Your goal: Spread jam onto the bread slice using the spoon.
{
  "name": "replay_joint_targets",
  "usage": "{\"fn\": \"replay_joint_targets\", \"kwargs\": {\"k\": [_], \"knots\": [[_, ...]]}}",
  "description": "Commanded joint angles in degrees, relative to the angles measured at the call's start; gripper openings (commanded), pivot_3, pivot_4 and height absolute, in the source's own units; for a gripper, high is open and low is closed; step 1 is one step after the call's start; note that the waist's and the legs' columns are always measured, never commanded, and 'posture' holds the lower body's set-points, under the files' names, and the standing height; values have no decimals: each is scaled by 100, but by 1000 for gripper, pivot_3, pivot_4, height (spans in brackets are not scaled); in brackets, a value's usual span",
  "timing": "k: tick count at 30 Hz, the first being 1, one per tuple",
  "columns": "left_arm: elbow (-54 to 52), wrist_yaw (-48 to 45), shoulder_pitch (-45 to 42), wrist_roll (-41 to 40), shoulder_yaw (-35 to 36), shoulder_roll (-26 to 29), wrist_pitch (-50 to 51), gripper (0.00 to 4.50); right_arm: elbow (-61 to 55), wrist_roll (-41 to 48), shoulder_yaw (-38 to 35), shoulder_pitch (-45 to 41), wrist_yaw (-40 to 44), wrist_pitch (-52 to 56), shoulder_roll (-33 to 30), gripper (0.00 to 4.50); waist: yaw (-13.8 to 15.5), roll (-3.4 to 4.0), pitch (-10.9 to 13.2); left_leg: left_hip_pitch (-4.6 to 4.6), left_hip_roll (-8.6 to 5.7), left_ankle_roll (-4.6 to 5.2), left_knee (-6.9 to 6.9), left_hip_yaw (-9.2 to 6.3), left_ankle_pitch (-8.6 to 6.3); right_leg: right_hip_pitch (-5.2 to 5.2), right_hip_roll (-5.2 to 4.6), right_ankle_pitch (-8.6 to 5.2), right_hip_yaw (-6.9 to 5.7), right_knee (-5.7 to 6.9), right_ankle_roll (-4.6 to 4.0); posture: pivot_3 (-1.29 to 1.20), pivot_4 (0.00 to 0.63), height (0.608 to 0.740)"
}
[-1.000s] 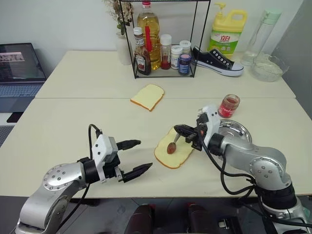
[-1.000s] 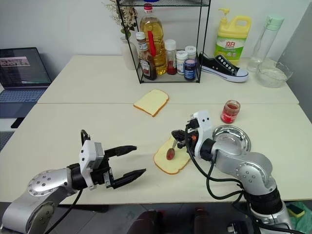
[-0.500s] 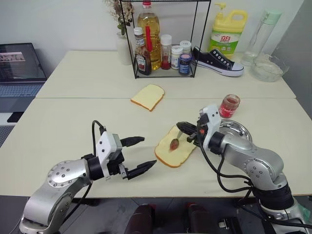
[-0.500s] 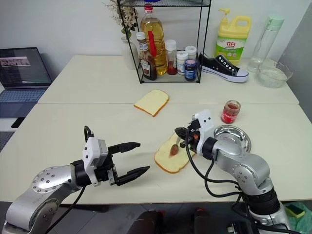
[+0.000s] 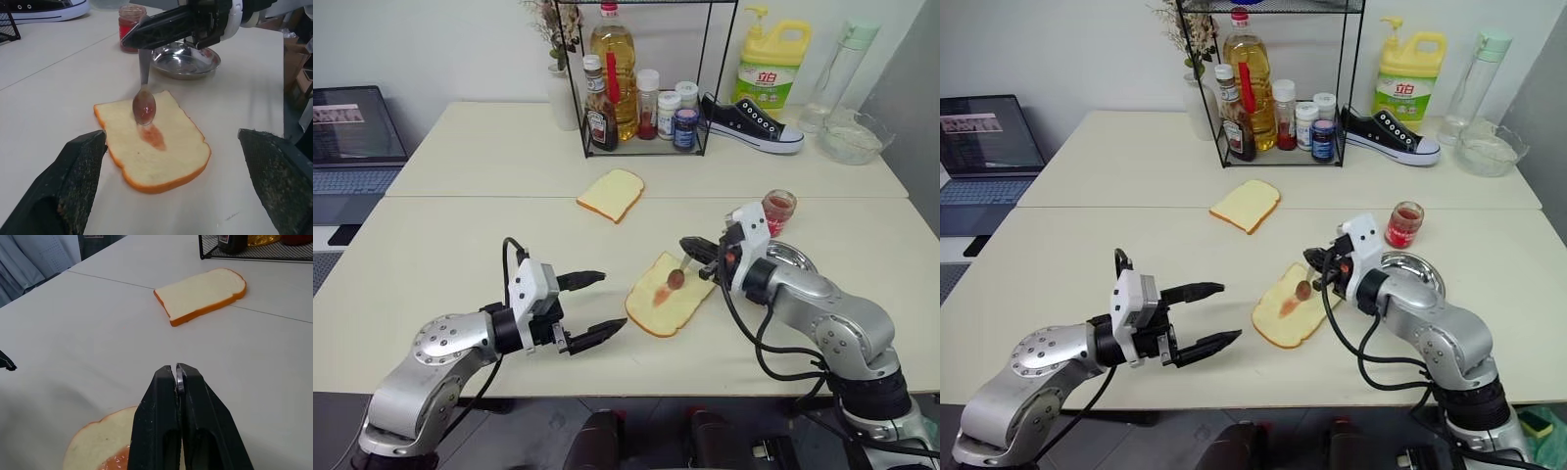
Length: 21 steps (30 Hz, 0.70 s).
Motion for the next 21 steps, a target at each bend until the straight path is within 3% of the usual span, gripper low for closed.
{"fn": "replay_joint_targets", "kwargs": {"k": [1, 12, 18, 21], "knots": [[36, -82, -80, 52, 19, 49, -197, 4500, -261, -82, -311, -118, 7, -2, -98, 50, -1, 0, 0, 0, 0, 0, 0, 0, 0, 0, 0, 0, 0, 0, 0, 0, 150, 740], [84, -144, -80, 74, 15, 36, -257, 4500, -476, 454, -683, -233, -10, 410, 180, 50, -15, 0, 0, 0, 2, 0, -1, 0, 0, -1, 1, 0, 2, 0, 0, 0, 150, 740], [71, -141, -57, 83, -8, 22, -267, 4500, -373, 131, -281, 99, 87, 275, 370, 50, -13, 0, 0, 0, 2, 0, -1, 0, 0, -1, 1, 0, 1, 0, 0, 0, 150, 740], [68, -138, -56, 96, -25, 16, -279, 4500, -301, -332, 39, 241, 315, -53, 159, 50, -16, 0, 0, 0, 2, 0, -1, 1, 0, -2, 1, 0, 3, 1, 0, 0, 150, 740]]}}
